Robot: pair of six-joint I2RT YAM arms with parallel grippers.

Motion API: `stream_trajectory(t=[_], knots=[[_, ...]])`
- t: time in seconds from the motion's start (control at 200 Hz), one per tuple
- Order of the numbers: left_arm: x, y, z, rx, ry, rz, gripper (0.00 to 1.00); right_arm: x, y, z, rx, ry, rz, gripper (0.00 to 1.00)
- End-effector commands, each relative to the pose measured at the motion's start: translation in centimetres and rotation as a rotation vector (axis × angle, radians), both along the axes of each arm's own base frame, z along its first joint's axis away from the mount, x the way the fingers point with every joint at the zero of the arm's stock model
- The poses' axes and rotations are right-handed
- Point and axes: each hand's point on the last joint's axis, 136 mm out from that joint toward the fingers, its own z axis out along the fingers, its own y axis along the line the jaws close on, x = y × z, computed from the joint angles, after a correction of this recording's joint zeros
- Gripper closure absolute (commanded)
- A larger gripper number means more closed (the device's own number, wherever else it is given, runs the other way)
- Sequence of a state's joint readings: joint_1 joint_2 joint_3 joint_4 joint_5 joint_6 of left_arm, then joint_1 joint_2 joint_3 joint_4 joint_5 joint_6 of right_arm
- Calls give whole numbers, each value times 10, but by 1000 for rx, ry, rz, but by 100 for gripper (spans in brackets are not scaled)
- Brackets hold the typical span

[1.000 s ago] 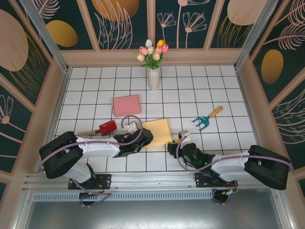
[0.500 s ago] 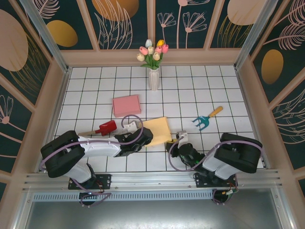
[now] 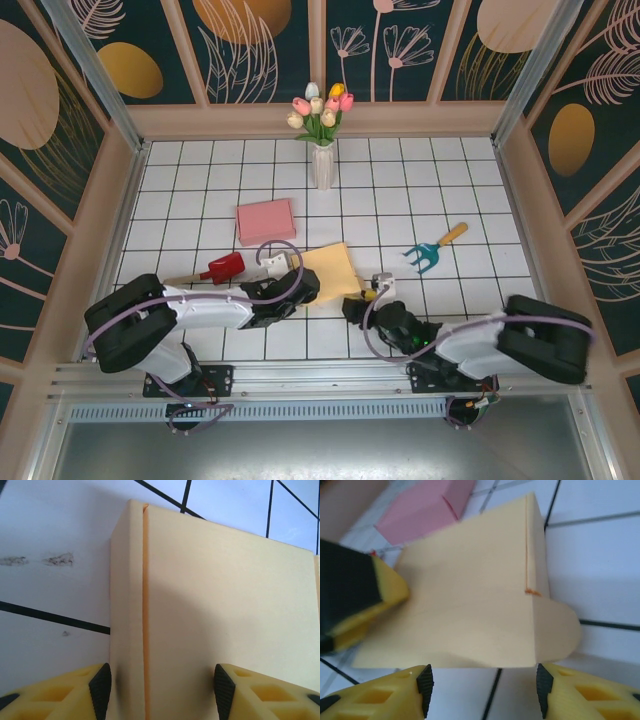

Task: Fold the paper box

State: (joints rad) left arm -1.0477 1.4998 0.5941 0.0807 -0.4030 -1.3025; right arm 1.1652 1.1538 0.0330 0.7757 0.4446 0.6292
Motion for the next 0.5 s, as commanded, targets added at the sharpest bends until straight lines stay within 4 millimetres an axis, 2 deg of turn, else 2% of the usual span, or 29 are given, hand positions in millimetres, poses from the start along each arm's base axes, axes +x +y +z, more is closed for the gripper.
stream_trajectory(t=[0.0,0.11,0.265,0.38,0.495], knots=[[-9,17,-11,178,-44,-144,41,-7,-19,-2,-48,34,-24,35],[-7,9,0,208,-136,-275,40,-5,-30,23,-26,-15,-45,28],[-11,1,9,233,-209,-412,40,9,-46,51,2,-80,-95,26],[-13,3,8,265,-219,-447,41,18,-41,55,69,-61,-68,27],[-11,4,7,277,-221,-440,41,30,-32,58,45,-60,-23,31]])
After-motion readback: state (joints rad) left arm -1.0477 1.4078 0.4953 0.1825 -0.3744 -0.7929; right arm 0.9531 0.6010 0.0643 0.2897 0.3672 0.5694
